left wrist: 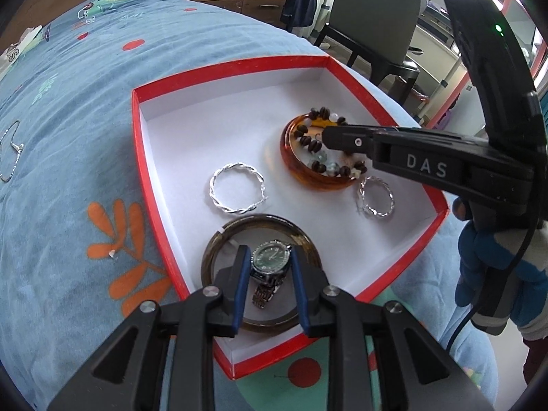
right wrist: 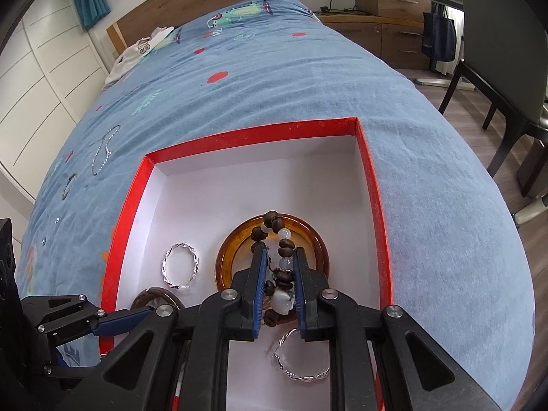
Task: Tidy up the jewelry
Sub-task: 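Open both tools to release the watch and bracelet into the box, then lift both tools away from the box toward the small silver rings, then grasp a small silver ring with left tool while right tool grasps another ring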
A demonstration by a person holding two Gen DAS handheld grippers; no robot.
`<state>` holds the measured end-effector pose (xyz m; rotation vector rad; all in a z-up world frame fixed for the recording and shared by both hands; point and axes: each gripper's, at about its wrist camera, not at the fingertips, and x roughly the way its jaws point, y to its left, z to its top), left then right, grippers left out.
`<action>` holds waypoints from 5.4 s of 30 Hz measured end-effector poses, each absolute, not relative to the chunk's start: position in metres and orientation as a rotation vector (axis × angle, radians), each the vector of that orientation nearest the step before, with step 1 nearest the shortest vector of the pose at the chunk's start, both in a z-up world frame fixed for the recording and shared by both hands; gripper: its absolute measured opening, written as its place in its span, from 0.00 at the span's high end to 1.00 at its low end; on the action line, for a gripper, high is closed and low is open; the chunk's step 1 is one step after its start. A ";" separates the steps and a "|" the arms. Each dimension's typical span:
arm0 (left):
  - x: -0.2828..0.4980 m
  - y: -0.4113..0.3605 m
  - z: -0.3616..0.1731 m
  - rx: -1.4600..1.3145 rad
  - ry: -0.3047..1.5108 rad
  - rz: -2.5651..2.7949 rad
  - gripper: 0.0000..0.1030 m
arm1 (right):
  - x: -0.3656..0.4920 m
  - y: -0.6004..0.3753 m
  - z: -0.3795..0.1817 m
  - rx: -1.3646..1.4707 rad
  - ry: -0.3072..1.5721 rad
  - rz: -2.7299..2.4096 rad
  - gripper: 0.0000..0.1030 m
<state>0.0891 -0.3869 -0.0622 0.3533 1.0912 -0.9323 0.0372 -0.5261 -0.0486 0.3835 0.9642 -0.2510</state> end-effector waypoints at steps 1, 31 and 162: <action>0.089 -0.386 -0.060 0.347 1.089 -0.931 0.71 | 0.037 -0.527 -0.047 0.383 0.962 -0.256 0.73; 0.034 -0.253 0.060 0.310 0.876 -0.767 0.65 | -0.047 -0.454 0.070 0.369 0.767 -0.237 0.65; 0.255 0.031 -0.080 -0.083 0.855 -0.149 0.82 | 0.247 -0.148 -0.046 0.113 0.929 0.390 0.81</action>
